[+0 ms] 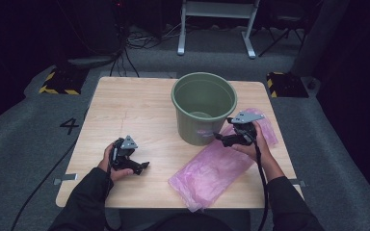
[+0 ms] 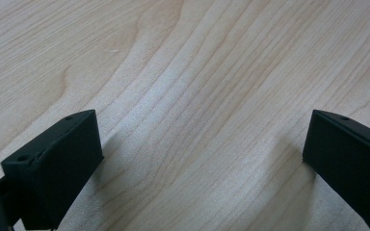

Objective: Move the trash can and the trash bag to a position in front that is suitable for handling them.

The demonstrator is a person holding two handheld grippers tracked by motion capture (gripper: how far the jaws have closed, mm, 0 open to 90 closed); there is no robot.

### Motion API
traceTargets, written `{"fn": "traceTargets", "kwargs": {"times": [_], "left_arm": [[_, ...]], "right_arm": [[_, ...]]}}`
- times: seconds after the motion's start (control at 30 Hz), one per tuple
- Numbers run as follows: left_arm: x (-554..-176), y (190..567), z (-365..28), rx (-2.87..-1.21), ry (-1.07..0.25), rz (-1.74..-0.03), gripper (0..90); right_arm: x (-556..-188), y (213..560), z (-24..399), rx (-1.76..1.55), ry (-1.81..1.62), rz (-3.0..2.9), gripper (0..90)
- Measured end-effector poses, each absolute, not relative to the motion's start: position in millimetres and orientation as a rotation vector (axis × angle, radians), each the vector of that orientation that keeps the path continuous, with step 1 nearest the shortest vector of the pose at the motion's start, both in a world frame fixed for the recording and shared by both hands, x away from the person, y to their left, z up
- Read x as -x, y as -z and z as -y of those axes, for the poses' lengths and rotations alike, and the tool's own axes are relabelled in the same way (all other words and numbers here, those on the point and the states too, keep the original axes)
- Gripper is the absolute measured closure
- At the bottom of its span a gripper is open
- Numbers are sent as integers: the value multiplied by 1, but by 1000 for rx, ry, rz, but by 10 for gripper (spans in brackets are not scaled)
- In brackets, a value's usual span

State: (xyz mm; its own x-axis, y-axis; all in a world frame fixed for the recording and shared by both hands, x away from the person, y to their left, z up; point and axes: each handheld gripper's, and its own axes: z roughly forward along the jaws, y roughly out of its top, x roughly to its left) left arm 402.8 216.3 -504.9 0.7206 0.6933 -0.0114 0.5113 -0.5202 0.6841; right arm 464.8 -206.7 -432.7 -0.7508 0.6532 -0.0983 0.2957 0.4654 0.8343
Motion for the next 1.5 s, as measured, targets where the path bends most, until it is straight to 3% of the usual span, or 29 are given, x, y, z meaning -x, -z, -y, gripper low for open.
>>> {"fn": "traceTargets", "kwargs": {"times": [0.67,0.87,1.27,1.5], "left_arm": [[-403,505,-216,-2240,-345,-908,1],[-403,505,-216,-2238,-347,-906,2],[-402,505,-216,-2235,-346,-908,4],[-402,505,-217,-2238,-350,-905,4]], "right_arm": [[-475,434,168,-691,-1216,-2354,159],[-468,431,177,-709,-1250,-2355,185],[-401,446,234,-694,-1179,-2439,193],[-378,466,243,-670,-1187,-2509,196]]}}
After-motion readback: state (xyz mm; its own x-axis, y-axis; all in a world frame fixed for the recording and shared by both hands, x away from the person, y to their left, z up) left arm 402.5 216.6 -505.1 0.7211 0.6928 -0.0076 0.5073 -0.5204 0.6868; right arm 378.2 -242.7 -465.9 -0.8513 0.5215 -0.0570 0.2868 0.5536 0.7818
